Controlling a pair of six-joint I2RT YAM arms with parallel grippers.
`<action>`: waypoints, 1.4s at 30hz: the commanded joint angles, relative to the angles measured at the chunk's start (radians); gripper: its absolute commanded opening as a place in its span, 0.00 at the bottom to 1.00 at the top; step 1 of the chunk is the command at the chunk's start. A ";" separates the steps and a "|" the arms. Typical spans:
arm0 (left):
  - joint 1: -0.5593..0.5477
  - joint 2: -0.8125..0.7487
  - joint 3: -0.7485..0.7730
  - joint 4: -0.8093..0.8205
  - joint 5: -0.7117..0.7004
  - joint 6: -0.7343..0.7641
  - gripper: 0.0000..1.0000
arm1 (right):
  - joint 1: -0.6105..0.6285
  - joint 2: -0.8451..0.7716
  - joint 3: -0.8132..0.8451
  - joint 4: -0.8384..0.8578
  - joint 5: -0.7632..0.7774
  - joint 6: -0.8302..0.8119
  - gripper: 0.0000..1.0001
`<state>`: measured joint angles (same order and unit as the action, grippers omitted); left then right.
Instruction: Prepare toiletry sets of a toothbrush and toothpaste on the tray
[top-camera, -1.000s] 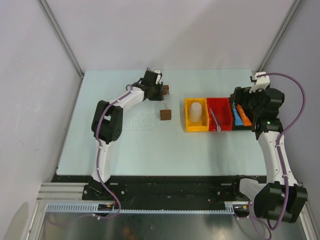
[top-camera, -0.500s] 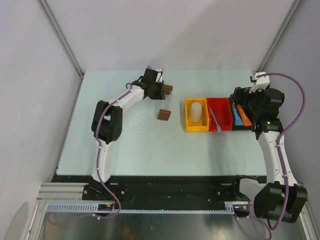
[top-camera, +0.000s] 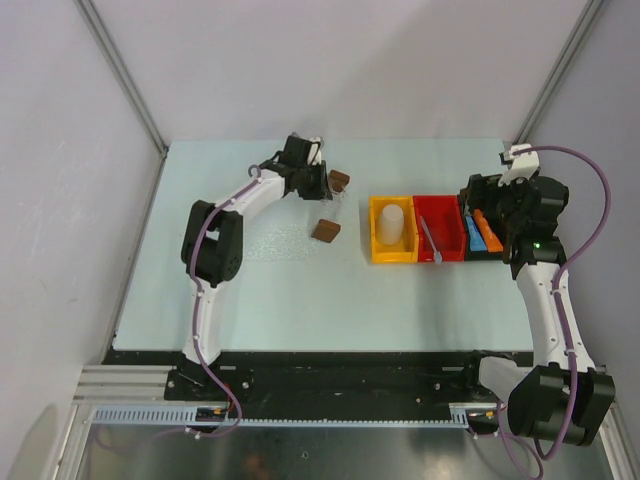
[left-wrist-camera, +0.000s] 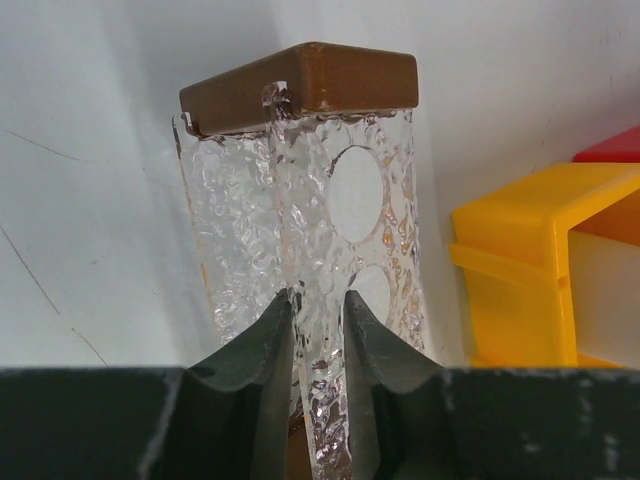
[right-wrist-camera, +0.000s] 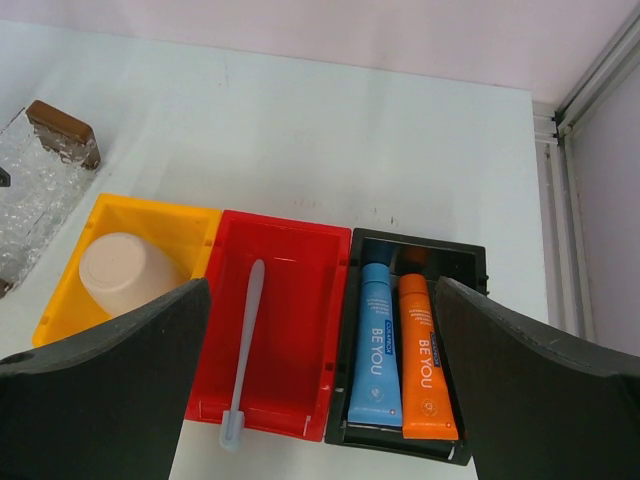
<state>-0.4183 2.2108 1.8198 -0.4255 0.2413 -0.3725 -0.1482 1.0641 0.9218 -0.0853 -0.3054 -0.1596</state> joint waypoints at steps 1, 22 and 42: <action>0.013 -0.042 0.015 0.025 0.067 -0.039 0.00 | -0.005 0.004 -0.001 0.019 -0.015 -0.021 1.00; 0.065 -0.008 -0.022 0.132 0.352 -0.105 0.00 | -0.005 0.017 0.000 0.019 -0.014 -0.026 1.00; 0.236 -0.279 -0.387 0.347 0.625 -0.192 0.00 | -0.004 0.026 0.000 0.016 -0.023 -0.029 1.00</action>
<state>-0.2279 2.0747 1.5040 -0.2062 0.7204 -0.5217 -0.1482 1.0851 0.9218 -0.0879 -0.3164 -0.1772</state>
